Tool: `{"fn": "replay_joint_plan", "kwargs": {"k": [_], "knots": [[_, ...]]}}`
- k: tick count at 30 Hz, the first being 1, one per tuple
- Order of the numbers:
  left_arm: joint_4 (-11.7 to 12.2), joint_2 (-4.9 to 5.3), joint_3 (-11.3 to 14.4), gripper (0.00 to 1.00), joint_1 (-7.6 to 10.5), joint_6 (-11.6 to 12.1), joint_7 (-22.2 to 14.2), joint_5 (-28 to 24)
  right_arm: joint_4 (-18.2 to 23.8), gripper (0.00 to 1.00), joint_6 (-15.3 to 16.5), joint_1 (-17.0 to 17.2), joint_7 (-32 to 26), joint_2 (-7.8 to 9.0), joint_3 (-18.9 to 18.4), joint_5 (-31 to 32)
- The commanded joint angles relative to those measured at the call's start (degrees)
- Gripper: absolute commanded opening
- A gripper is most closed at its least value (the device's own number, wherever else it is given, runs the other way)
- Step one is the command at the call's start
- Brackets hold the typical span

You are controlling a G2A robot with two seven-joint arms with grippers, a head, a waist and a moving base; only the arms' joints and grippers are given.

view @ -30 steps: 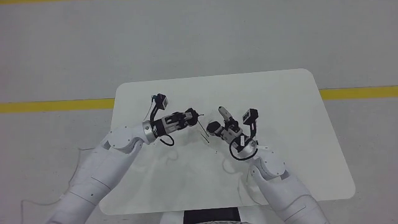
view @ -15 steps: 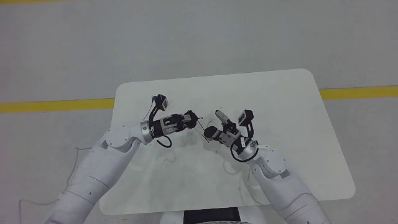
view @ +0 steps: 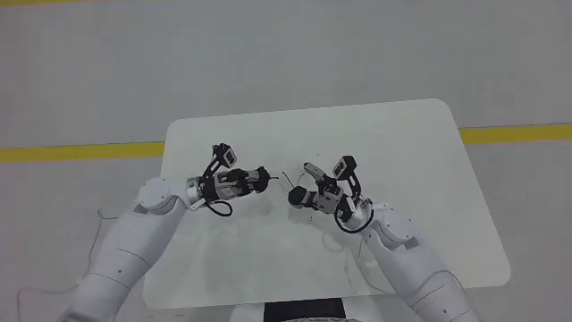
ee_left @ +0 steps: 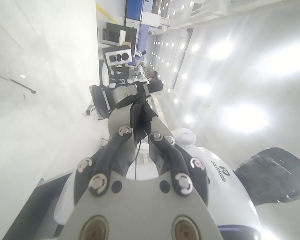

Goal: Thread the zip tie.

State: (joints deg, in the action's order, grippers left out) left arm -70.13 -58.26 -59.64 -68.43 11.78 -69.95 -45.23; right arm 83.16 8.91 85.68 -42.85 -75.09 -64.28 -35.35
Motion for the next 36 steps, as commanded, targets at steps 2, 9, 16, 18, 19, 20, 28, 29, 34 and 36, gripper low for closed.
{"fn": "replay_joint_plan", "kwargs": {"k": [2, 9, 16, 18, 19, 20, 28, 29, 34, 36], "knots": [[3.0, -0.29, 1.3, 0.00, 0.83, 1.4, -1.5, 1.3, -0.7, 1.00, 0.0, -0.4, 0.0, 0.03, -0.1, -0.5], [8.3, -0.55, 5.0, 0.00, 1.28, 1.2, 0.3, 10.3, -1.1, 1.00, -0.1, -0.4, 0.7, 0.06, -0.3, -0.7], [8.3, -0.55, 5.0, 0.00, 1.28, 1.2, 0.3, 10.3, -1.1, 1.00, -0.1, -0.4, 0.7, 0.06, -0.3, -0.7], [8.3, -0.55, 5.0, 0.00, 1.28, 1.2, 0.3, 10.3, -1.1, 1.00, -0.1, -0.4, 0.7, 0.06, -0.3, -0.7], [8.3, -0.55, 5.0, 0.00, 1.28, 1.2, 0.3, 10.3, -1.1, 1.00, -0.1, -0.4, 0.7, 0.06, -0.3, -0.7], [8.3, -0.55, 5.0, 0.00, 1.28, 1.2, 0.3, 10.3, -1.1, 1.00, -0.1, -0.4, 0.7, 0.06, -0.3, -0.7], [8.3, -0.55, 5.0, 0.00, 1.28, 1.2, 0.3, 10.3, -1.1, 1.00, -0.1, -0.4, 0.7, 0.06, -0.3, -0.7], [8.3, -0.55, 5.0, 0.00, 1.28, 1.2, 0.3, 10.3, -1.1, 1.00, -0.1, -0.4, 0.7, 0.06, -0.3, -0.7], [8.3, -0.55, 5.0, 0.00, 1.28, 1.2, 0.3, 10.3, -1.1, 1.00, -0.1, -0.4, 0.7, 0.06, -0.3, -0.7], [8.3, -0.55, 5.0, 0.00, 1.28, 1.2, 0.3, 10.3, -1.1, 1.00, -0.1, -0.4, 0.7, 0.06, -0.3, -0.7]]}}
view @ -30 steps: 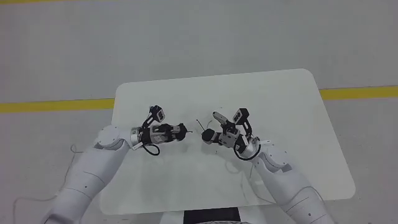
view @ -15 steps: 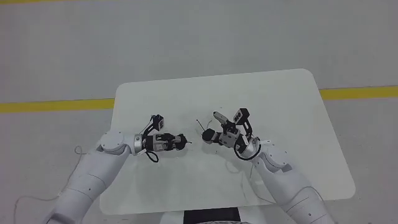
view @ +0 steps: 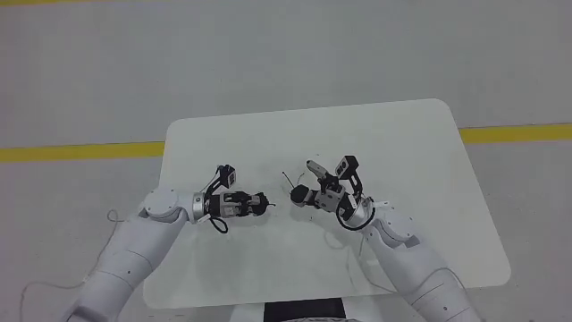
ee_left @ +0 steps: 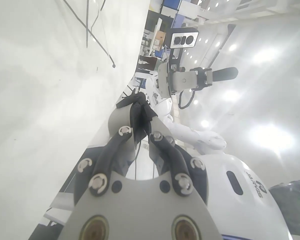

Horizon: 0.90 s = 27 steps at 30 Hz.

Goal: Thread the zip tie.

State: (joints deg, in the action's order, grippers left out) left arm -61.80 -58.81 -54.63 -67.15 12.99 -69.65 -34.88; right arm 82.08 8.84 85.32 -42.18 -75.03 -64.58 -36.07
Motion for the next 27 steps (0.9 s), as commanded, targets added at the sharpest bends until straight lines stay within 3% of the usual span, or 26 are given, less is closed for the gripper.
{"fn": "replay_joint_plan", "kwargs": {"k": [1, 8, 9, 13, 20, 24, 26, 27], "knots": [[0.0, 0.00, 0.0, 0.00, 0.00, 0.0, 0.0, 0.0, 0.0, 1.00, 0.0, 0.0, 0.0, 0.00, 0.0, 0.0], [0.0, 0.00, 0.0, 0.00, 0.00, 0.0, 0.0, 0.0, 0.0, 1.00, 0.0, 0.0, 0.0, 0.00, 0.0, 0.0], [-0.6, -0.07, 0.1, 0.00, -0.24, 0.4, 1.3, -0.1, 0.0, 1.00, 0.0, 0.0, 0.0, 0.00, 0.0, 0.0], [-2.8, -0.06, 0.0, 0.00, -1.32, 6.5, 2.1, 0.4, 0.0, 1.00, 0.0, 0.0, 0.0, 0.00, 0.0, 0.0], [-8.1, -0.10, -4.3, 0.00, -3.36, 6.5, 2.7, 3.2, 0.0, 1.00, 0.0, 0.0, 0.0, 0.00, 0.0, 0.0], [-9.3, -0.74, -7.5, 0.00, -4.64, 6.5, 0.3, 2.8, 0.0, 1.00, 0.0, 0.0, 0.0, 0.00, 0.0, 0.0], [-8.7, -1.29, -9.0, 0.00, -5.15, 6.5, -3.1, 1.2, 0.0, 1.00, 0.0, 0.0, 0.0, 0.00, 0.0, 0.0], [-8.7, -1.29, -9.0, 0.00, -5.15, 6.5, -3.1, 1.2, 0.0, 1.00, 0.0, 0.0, 0.0, 0.00, 0.0, 0.0]]}}
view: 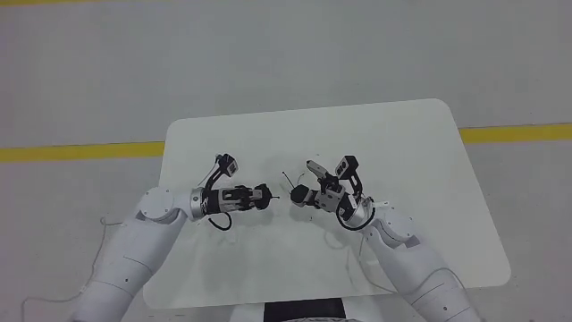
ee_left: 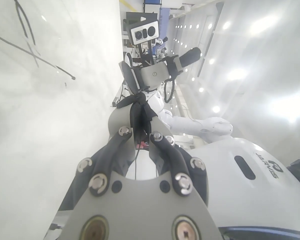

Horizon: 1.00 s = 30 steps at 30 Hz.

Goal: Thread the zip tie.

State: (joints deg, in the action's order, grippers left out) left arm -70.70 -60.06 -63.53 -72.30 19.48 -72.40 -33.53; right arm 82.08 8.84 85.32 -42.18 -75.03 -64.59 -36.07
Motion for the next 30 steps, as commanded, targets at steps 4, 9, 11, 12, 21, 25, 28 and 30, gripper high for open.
{"fn": "replay_joint_plan", "kwargs": {"k": [4, 9, 11, 12, 21, 25, 28, 30], "knots": [[0.2, -0.04, -0.1, 0.00, 0.00, 0.0, -0.3, -0.1, 0.0, 1.00, 0.0, 0.0, 0.0, 0.00, 0.0, 0.0], [0.2, -0.06, -0.1, 0.00, -0.05, -0.1, 0.2, -0.3, 0.0, 1.00, 0.0, 0.0, 0.0, 0.00, 0.0, 0.0], [-0.1, -0.09, -0.2, 0.00, -0.44, -0.6, 1.4, -2.0, 0.0, 1.00, 0.0, 0.0, 0.0, 0.00, 0.0, 0.0], [-0.1, -0.07, -0.3, 0.00, -0.59, -0.9, 1.0, -3.1, 0.0, 1.00, 0.0, 0.0, 0.0, 0.00, 0.0, 0.0], [2.5, 0.00, -0.4, 0.00, 0.12, -1.4, -1.0, -7.2, 1.6, 1.00, 0.7, 0.3, 0.8, 0.20, 0.5, 2.2], [3.5, -0.02, -0.2, 0.00, 0.39, -0.7, -1.2, -8.0, 1.8, 1.00, 1.0, 0.3, 0.3, 0.29, 0.6, 2.5], [4.2, -0.08, 0.0, 0.00, 0.60, -0.8, -1.8, -9.1, 1.9, 1.00, 1.2, 0.2, 0.0, 0.37, 0.7, 2.7], [4.6, -0.11, 0.1, 0.00, 0.76, -0.6, -2.1, -9.5, 1.9, 1.00, 1.3, 0.1, -0.1, 0.42, 0.7, 2.9]]}}
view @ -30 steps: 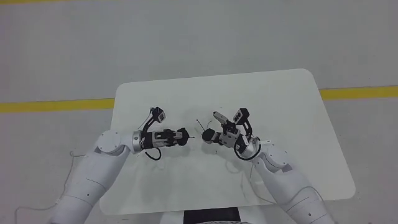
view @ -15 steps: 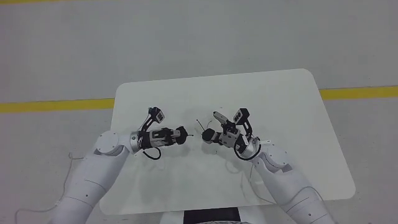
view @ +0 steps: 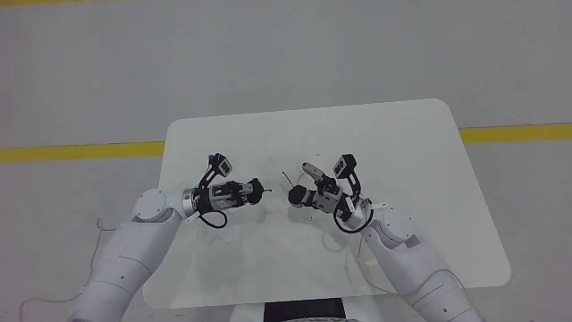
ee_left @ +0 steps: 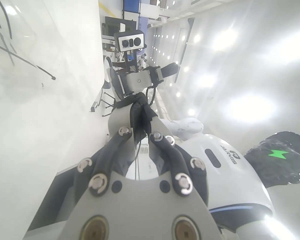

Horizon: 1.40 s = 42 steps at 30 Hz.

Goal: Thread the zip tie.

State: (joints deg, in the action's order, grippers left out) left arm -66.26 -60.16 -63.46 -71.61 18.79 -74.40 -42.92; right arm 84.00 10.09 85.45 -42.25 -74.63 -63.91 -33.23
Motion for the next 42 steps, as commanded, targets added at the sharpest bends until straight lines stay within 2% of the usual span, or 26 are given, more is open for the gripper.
{"fn": "replay_joint_plan", "kwargs": {"k": [1, 8, 15, 16, 18, 21, 25, 29, 32, 38, 40, 42], "knots": [[0.4, -0.03, 0.1, 0.00, 0.18, 0.1, -0.2, -0.3, 0.0, 1.00, 0.1, -0.1, 0.1, 0.04, 0.0, 0.3], [1.0, -0.05, 0.4, 0.00, 0.51, 0.7, -2.0, -1.5, 0.0, 1.00, 0.5, -0.6, 0.8, 0.25, -0.3, 2.4], [1.0, -0.05, 0.4, 0.00, 0.49, 0.7, -2.1, -1.6, 0.0, 1.00, 0.4, -0.6, 1.0, 0.27, -0.3, 2.7], [1.0, -0.05, 0.4, 0.00, 0.49, 0.7, -2.1, -1.6, 0.5, 1.00, 0.2, -0.9, 1.9, 0.45, -0.5, 5.7], [1.0, -0.05, 0.4, 0.00, 0.49, 0.7, -2.1, -1.6, 2.4, 1.00, -1.4, -1.3, 5.4, 1.14, -1.4, 16.1], [0.1, 0.03, 0.0, 0.00, -0.19, 0.7, 0.4, -1.1, 7.9, 1.00, -7.5, -0.6, 9.5, 2.12, -1.8, 31.6], [-0.3, 0.46, -1.5, 0.00, -1.28, 0.7, 1.0, -1.1, 13.0, 1.00, -13.5, -0.2, 8.6, 2.99, -1.3, 43.4], [-0.8, 0.81, -3.0, 0.00, -2.25, 0.7, 0.9, -1.4, 15.1, 1.00, -13.2, -1.0, 6.0, 3.48, 0.7, 52.0], [-1.3, 0.94, -3.2, 0.00, -2.68, 0.7, -0.4, -1.8, 15.2, 1.00, -13.1, -1.1, 5.9, 3.52, 1.0, 53.2], [-1.3, 0.94, -3.2, 0.00, -2.68, 0.7, -0.4, -1.8, 15.2, 1.00, -13.1, -1.1, 5.9, 3.52, 1.0, 53.2], [-1.3, 0.94, -3.2, 0.00, -2.68, 0.7, -0.4, -1.8, 15.7, 1.00, -13.2, -1.6, 5.0, 3.66, 2.0, 56.7], [-1.3, 0.94, -3.2, 0.00, -2.68, 0.7, -0.4, -1.8, 16.5, 1.00, -14.8, -2.7, 3.4, 3.79, 2.7, 60.3]]}}
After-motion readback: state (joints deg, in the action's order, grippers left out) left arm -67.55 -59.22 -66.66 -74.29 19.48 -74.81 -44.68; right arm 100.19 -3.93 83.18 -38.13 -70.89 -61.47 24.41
